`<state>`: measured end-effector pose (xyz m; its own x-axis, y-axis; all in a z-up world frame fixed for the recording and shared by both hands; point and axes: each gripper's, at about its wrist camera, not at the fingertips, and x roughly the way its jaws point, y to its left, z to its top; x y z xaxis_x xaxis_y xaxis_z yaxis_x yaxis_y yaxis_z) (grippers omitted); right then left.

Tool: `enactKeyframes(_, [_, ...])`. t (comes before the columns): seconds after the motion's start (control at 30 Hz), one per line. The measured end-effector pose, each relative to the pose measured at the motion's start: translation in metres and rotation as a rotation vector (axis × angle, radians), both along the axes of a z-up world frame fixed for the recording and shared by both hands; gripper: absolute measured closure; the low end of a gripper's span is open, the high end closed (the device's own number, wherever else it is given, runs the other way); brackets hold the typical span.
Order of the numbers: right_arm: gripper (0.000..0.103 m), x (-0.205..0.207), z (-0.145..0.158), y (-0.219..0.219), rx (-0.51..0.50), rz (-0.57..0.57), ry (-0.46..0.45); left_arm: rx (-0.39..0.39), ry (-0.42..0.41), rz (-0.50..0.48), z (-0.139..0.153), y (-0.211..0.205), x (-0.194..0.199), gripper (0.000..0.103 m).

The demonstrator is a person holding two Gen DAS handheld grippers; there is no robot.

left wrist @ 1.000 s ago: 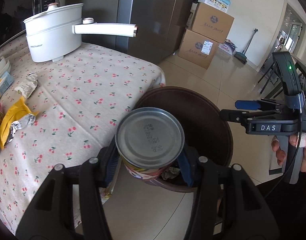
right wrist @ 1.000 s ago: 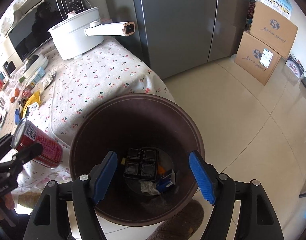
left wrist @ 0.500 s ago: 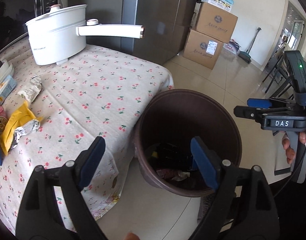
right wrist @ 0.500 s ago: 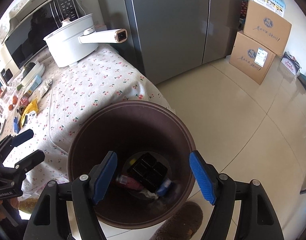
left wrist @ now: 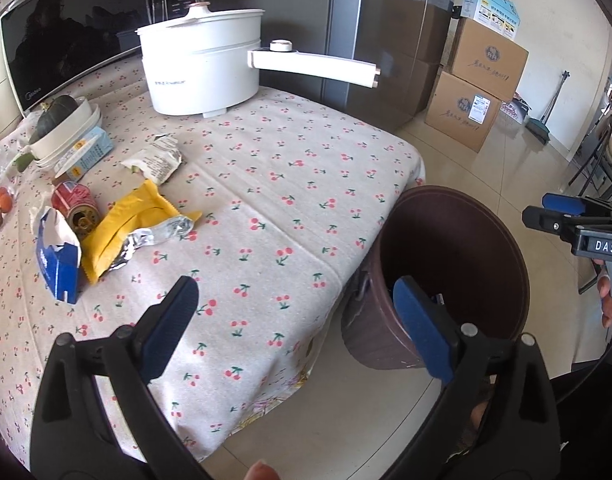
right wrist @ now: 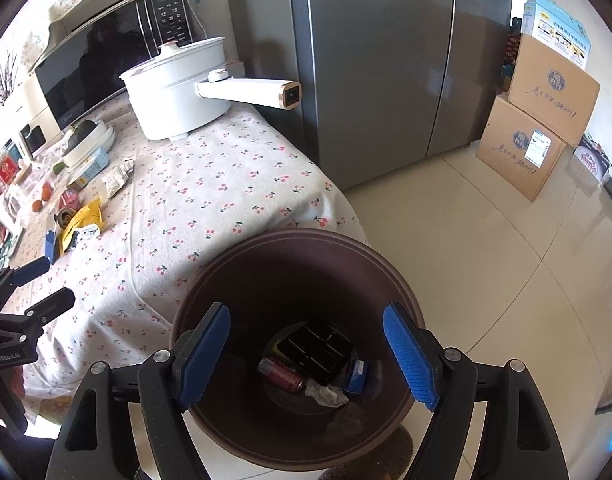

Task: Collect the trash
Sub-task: 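Move both tools back over the table toward the remaining items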

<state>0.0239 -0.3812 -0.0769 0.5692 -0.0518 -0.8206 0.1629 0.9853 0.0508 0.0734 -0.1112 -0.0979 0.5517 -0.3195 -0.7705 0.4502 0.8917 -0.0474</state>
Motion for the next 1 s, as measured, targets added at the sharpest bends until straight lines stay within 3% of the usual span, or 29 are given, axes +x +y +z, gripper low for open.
enactKeyframes(1.0, [0.01,0.052,0.059,0.128,-0.045,0.19,-0.191,-0.005,-0.101,0.322,0.036,0.12,0.012,0.002])
